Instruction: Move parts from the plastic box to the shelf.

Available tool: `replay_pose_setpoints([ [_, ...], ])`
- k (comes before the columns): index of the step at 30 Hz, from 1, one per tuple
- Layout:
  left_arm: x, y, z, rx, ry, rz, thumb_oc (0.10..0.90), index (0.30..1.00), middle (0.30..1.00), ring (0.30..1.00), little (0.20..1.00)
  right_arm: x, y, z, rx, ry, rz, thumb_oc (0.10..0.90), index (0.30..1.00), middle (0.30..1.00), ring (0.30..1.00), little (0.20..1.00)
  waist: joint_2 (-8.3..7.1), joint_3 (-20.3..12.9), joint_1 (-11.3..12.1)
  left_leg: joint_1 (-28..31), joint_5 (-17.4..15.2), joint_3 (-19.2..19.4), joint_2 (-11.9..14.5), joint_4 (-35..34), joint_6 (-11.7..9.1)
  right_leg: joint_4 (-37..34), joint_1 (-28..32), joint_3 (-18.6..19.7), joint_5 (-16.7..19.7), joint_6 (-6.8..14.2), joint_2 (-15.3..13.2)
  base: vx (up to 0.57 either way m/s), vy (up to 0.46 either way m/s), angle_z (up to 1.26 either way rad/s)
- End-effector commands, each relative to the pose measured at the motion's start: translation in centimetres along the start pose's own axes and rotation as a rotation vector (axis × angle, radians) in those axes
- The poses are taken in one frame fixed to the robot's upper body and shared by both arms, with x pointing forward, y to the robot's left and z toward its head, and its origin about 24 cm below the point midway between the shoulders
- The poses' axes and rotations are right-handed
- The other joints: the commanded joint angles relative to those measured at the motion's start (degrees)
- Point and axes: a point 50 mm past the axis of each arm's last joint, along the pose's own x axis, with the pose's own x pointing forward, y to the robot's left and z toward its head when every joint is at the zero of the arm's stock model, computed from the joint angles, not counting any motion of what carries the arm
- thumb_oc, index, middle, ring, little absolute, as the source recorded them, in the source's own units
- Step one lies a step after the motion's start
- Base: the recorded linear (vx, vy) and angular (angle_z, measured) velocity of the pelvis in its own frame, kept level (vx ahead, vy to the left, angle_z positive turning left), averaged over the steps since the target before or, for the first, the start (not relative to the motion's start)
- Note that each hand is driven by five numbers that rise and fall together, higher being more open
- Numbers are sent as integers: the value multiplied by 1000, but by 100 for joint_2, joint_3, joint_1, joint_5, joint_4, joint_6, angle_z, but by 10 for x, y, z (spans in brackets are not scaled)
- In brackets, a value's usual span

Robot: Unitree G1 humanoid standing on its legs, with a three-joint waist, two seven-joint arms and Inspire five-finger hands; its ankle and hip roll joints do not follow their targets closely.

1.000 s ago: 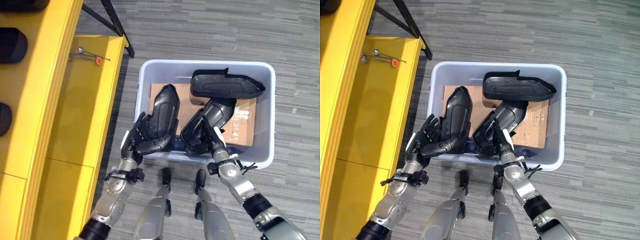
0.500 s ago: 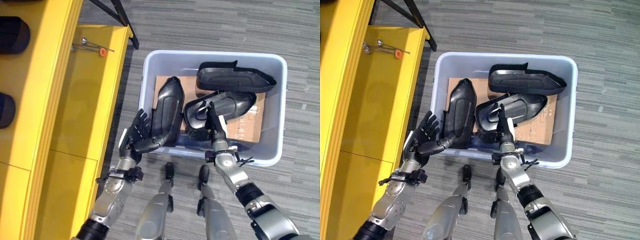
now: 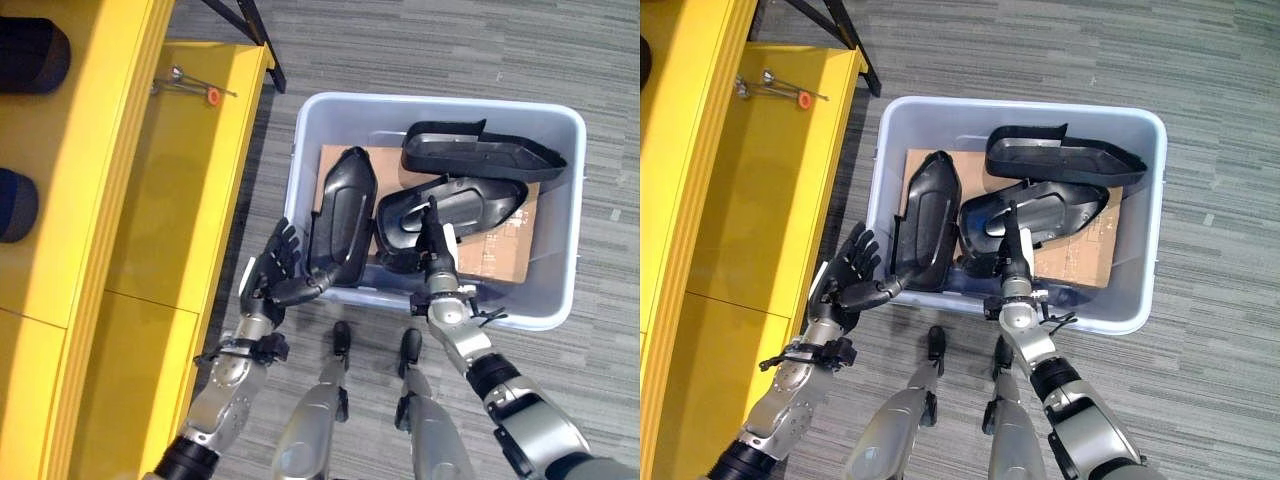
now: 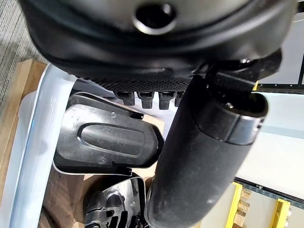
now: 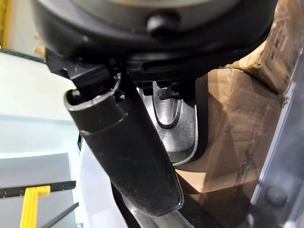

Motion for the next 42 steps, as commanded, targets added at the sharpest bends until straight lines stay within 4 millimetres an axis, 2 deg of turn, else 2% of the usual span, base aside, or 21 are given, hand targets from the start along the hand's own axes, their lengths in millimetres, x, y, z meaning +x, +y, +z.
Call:
replay_pose_setpoints([
  [1, 4, -11, 35, 3, -197, -74, 900, 1000, 1000, 1000, 1000, -8, -6, -39, -120, 190, 31, 900, 1000, 1000, 1000, 1000, -131, -112, 126, 115, -455, 177, -166, 164, 79, 309, 6, 97, -90, 554, -727, 0, 0, 0],
  [7, 4, -8, 37, 19, -210, -72, 900, 1000, 1000, 1000, 1000, -15, -29, -57, -359, 211, 89, 900, 1000, 1000, 1000, 1000, -215, -111, 60, 130, -467, 186, -132, 160, 67, 328, 8, 95, -113, 556, -711, 0, 0, 0],
  [13, 3, -3, 38, 27, -210, -81, 900, 1000, 1000, 1000, 1000, -23, -75, -80, -556, 297, 71, 900, 1000, 1000, 1000, 1000, -274, -113, 17, 137, -470, 164, -113, 156, 53, 368, -8, 88, -130, 563, -701, 2, -4, 1],
  [16, 4, -4, 38, 28, -208, -95, 900, 1000, 1000, 1000, 1000, -27, -94, -91, -612, 361, 58, 900, 1000, 1000, 1000, 1000, -261, -118, 23, 145, -465, 136, -106, 144, 43, 377, -6, 86, -140, 563, -697, 0, 0, 0],
  [17, 4, -4, 38, 28, -208, -95, 900, 1000, 1000, 1000, 1000, -27, -94, -91, -612, 360, 58, 900, 1000, 1000, 1000, 1000, -258, -117, 23, 146, -465, 136, -106, 143, 43, 378, -6, 86, -140, 563, -697, 0, 0, 0],
  [23, 6, -3, 37, 37, -202, -104, 900, 1000, 1000, 1000, 1000, -40, -124, -108, -709, 467, 54, 900, 1000, 1000, 1000, 1000, -237, -146, 16, 171, -469, 110, -91, 144, 21, 401, 6, 73, -175, 558, -683, 0, 0, 0],
  [27, 6, -4, 38, 37, -203, -114, 900, 1000, 1000, 1000, 1000, -53, -148, -120, -695, 569, -16, 900, 1000, 1000, 1000, 1000, -200, -193, 37, 206, -472, 79, -83, 124, 18, 385, 40, 61, -200, 559, -678, 12, -23, 4],
  [31, 6, 0, 38, 44, -202, -100, 900, 1000, 1000, 1000, 1000, -55, -157, -119, -652, 570, -70, 900, 1000, 1000, 1000, 1000, -219, -205, 0, 229, -477, 78, -78, 107, 16, 379, 49, 77, -210, 556, -667, 5, -9, 4],
  [37, 3, 8, 39, 53, -202, -52, 900, 1000, 1000, 1000, 1000, -50, -149, -107, -561, 463, -70, 900, 1000, 1000, 1000, 1000, -336, -229, -137, 274, -474, 121, -42, 70, 7, 387, 43, 119, -219, 544, -639, 0, 0, 0],
  [39, 1, 12, 40, 60, -202, -34, 900, 1000, 1000, 1000, 1000, -49, -145, -99, -526, 404, -63, 900, 1000, 1000, 1000, 1000, -380, -236, -188, 292, -478, 129, -29, 63, 6, 395, 41, 128, -226, 540, -632, 0, 0, 0],
  [42, -2, 20, 42, 68, -206, -3, 900, 1000, 1000, 1000, 1000, -46, -149, -76, -459, 281, -107, 900, 1000, 1000, 1000, 1000, -469, -253, -297, 329, -505, 141, -16, 60, 16, 440, 29, 178, -239, 539, -622, 6, -6, -7],
])
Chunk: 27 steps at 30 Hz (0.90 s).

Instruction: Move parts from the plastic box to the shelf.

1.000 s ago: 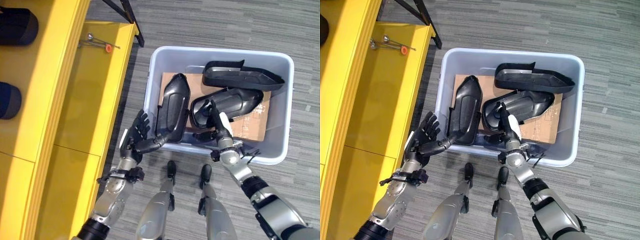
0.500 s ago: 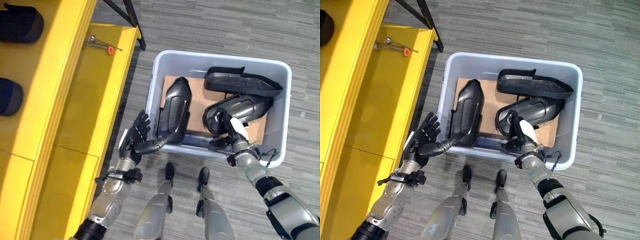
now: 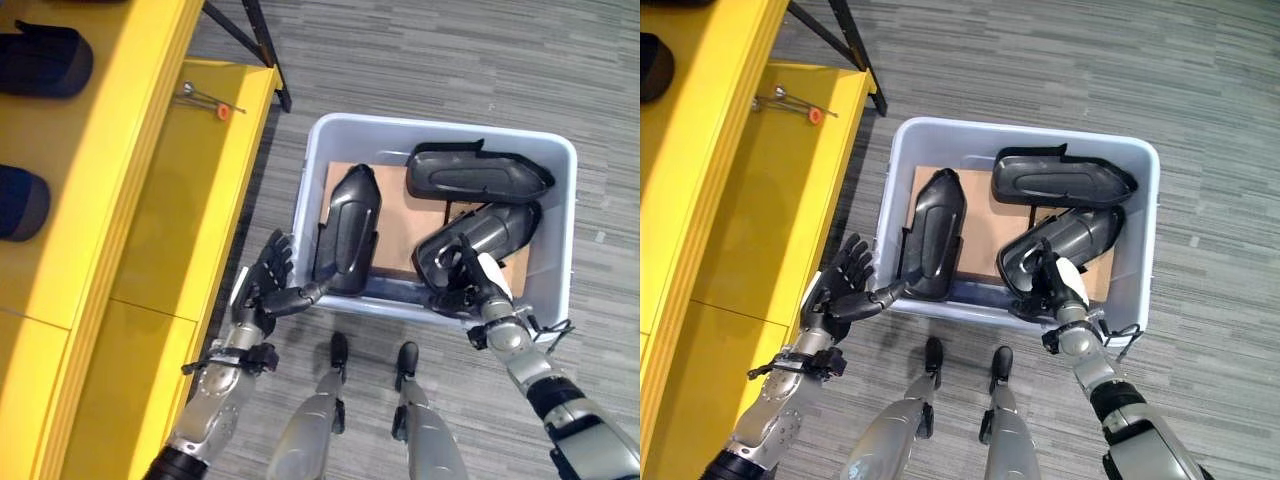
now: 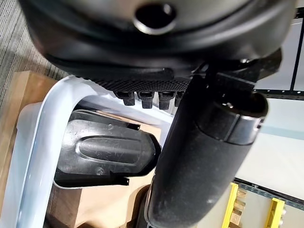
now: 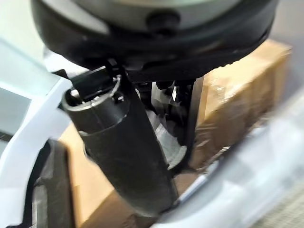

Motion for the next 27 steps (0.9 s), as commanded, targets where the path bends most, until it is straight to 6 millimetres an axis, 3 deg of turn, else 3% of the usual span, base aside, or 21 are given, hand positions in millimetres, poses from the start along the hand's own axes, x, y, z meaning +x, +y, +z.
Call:
replay_pose_setpoints([
  [1, 7, 2, 46, 21, -238, -15, 900, 1000, 1000, 1000, 1000, -8, -45, -27, 13, 107, -147, 900, 1000, 1000, 1000, 1000, -170, 66, -156, 336, -501, 149, 129, 64, -116, 352, 50, 200, -220, 428, -474, -6, 2, -9],
  [4, 6, 5, 47, 24, -239, -8, 900, 1000, 1000, 1000, 1000, -11, -50, -19, 50, 57, -171, 900, 1000, 1000, 1000, 1000, -201, 63, -180, 343, -509, 163, 127, 69, -112, 360, 42, 215, -221, 428, -473, -4, -4, -5],
  [14, 0, 14, 51, 36, -247, 37, 900, 1000, 1000, 1000, 1000, -30, -71, 37, 224, -243, -322, 900, 1000, 1000, 1000, 1000, -316, 12, -320, 374, -556, 238, 139, 90, -80, 395, 4, 289, -226, 427, -442, 0, -5, -4],
  [20, -1, 16, 51, 39, -242, 46, 900, 1000, 1000, 1000, 1000, -36, -72, 51, 281, -312, -348, 900, 1000, 1000, 1000, 1000, -331, 10, -341, 366, -567, 251, 138, 106, -71, 417, -14, 311, -227, 424, -437, -2, -4, -8],
  [27, -4, 16, 50, 43, -233, 52, 900, 1000, 1000, 1000, 1000, -43, -57, 65, 365, -380, -295, 900, 1000, 1000, 1000, 1000, -339, 29, -353, 352, -572, 274, 137, 134, -63, 429, -49, 335, -214, 416, -434, -2, 1, -1],
])
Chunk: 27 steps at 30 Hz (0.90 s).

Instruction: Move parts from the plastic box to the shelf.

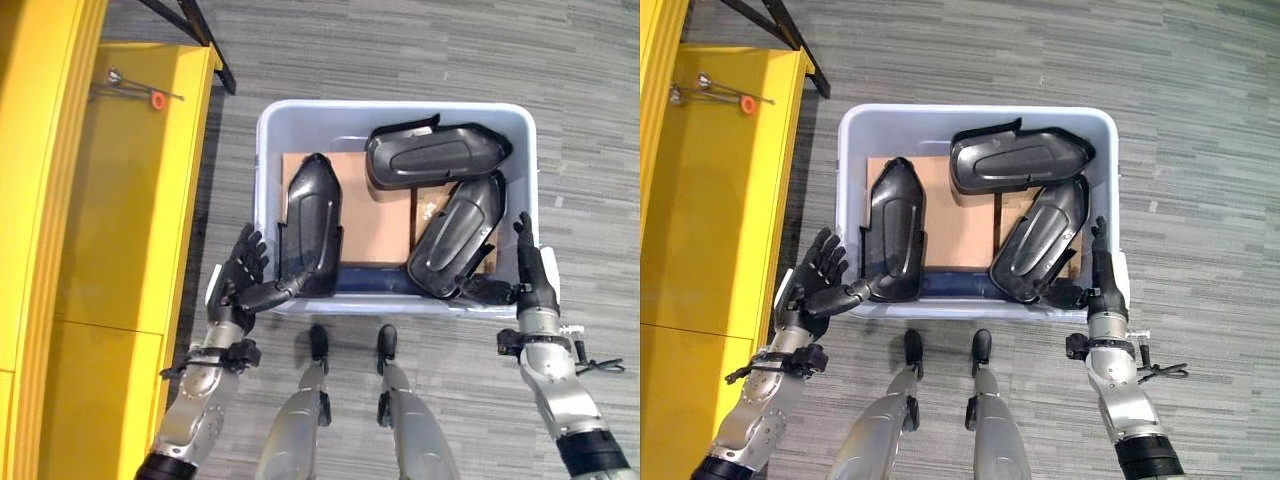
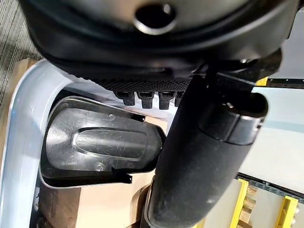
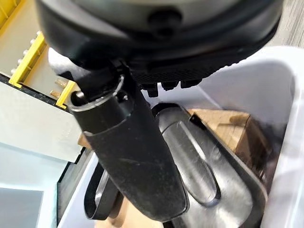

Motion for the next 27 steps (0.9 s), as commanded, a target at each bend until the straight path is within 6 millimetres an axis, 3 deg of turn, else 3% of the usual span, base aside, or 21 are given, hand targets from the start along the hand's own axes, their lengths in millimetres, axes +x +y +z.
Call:
replay_pose_setpoints([
  [1, 2, -2, 37, 38, -184, -27, 900, 1000, 1000, 1000, 1000, 8, -7, 38, 77, -196, -34, 900, 1000, 1000, 1000, 1000, -84, -328, -8, 328, -501, 50, 77, 136, -85, 529, -11, 103, -240, 429, -496, 0, 0, 0],
  [14, 2, -5, 34, 38, -179, -21, 900, 1000, 1000, 1000, 1000, 10, 29, 53, 185, -227, 56, 900, 1000, 1000, 1000, 1000, 2, -297, 40, 330, -504, 77, 44, 144, -66, 545, -39, 143, -210, 431, -506, 0, 0, 0],
  [27, 5, -12, 31, 30, -172, -37, 900, 1000, 1000, 1000, 1000, 13, 60, 49, 177, -174, 134, 900, 1000, 1000, 1000, 1000, 96, -258, 100, 301, -470, 66, 17, 127, -67, 540, -57, 123, -194, 432, -518, 0, 0, 0],
])
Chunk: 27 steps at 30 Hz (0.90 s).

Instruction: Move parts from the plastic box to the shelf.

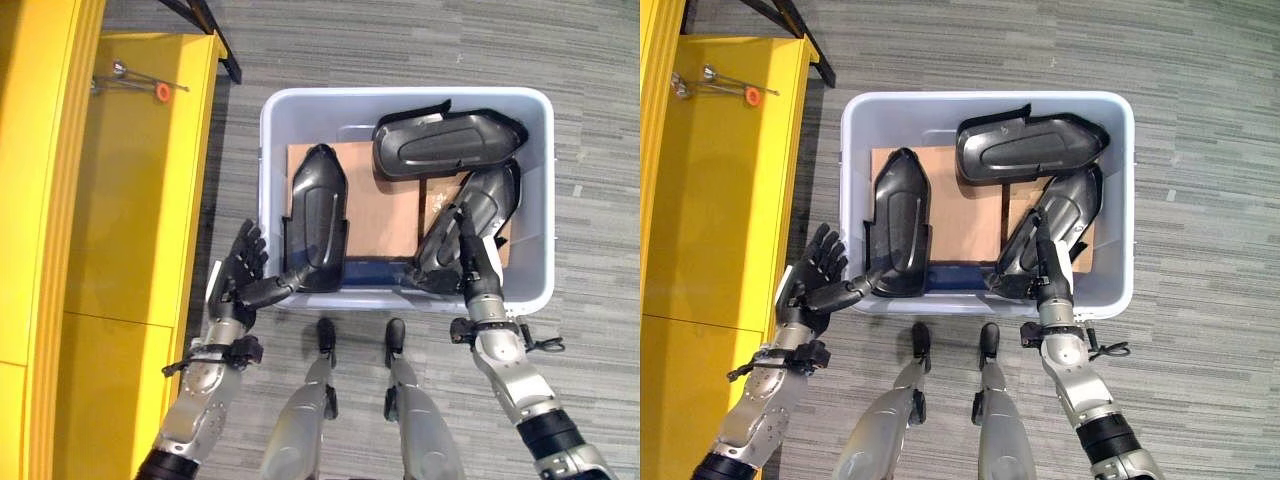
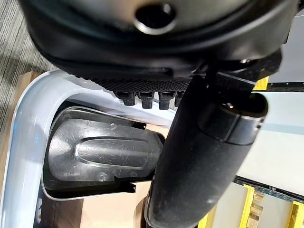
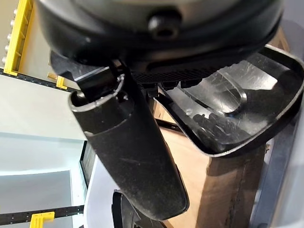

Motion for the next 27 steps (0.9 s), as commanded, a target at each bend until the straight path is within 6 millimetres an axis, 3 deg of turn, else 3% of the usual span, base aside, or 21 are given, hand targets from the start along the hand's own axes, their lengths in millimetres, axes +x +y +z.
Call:
replay_pose_setpoints([
  [1, 3, -9, 31, 21, -171, -54, 900, 1000, 1000, 1000, 1000, 9, 1, 21, 6, -120, -26, 900, 1000, 1000, 1000, 1000, -45, -346, 40, 298, -469, 53, 12, 125, -64, 539, -50, 107, -197, 437, -518, 0, 0, 0],
  [6, 4, -10, 30, 18, -172, -52, 900, 1000, 1000, 1000, 1000, 11, 0, 13, -35, -83, -37, 900, 1000, 1000, 1000, 1000, -15, -334, 60, 285, -460, 40, 11, 123, -68, 544, -61, 92, -197, 433, -521, 0, 0, 0],
  [10, 4, -11, 30, 19, -173, -54, 900, 1000, 1000, 1000, 1000, 15, -8, -5, -149, -2, -86, 900, 1000, 1000, 1000, 1000, 24, -304, 99, 262, -458, 20, 9, 130, -64, 551, -83, 93, -199, 430, -524, 0, 0, 0],
  [17, 5, -14, 30, 15, -176, -62, 900, 1000, 1000, 1000, 1000, 24, -23, -20, -266, 77, -194, 900, 1000, 1000, 1000, 1000, 129, -255, 168, 225, -460, 14, 6, 147, -62, 560, -117, 87, -188, 433, -532, 0, 0, 0],
  [21, 6, -15, 31, 9, -178, -69, 900, 1000, 1000, 1000, 1000, 26, -23, -27, -314, 113, -199, 900, 1000, 1000, 1000, 1000, 169, -229, 202, 211, -461, 2, 1, 159, -62, 578, -131, 78, -193, 430, -530, 0, 0, 0],
  [27, 9, -22, 28, -1, -170, -89, 900, 1000, 1000, 1000, 1000, 28, -3, -50, -414, 224, -116, 900, 1000, 1000, 1000, 1000, 289, -190, 289, 184, -445, -6, -10, 155, -70, 593, -156, 71, -195, 425, -526, 0, 0, 0],
])
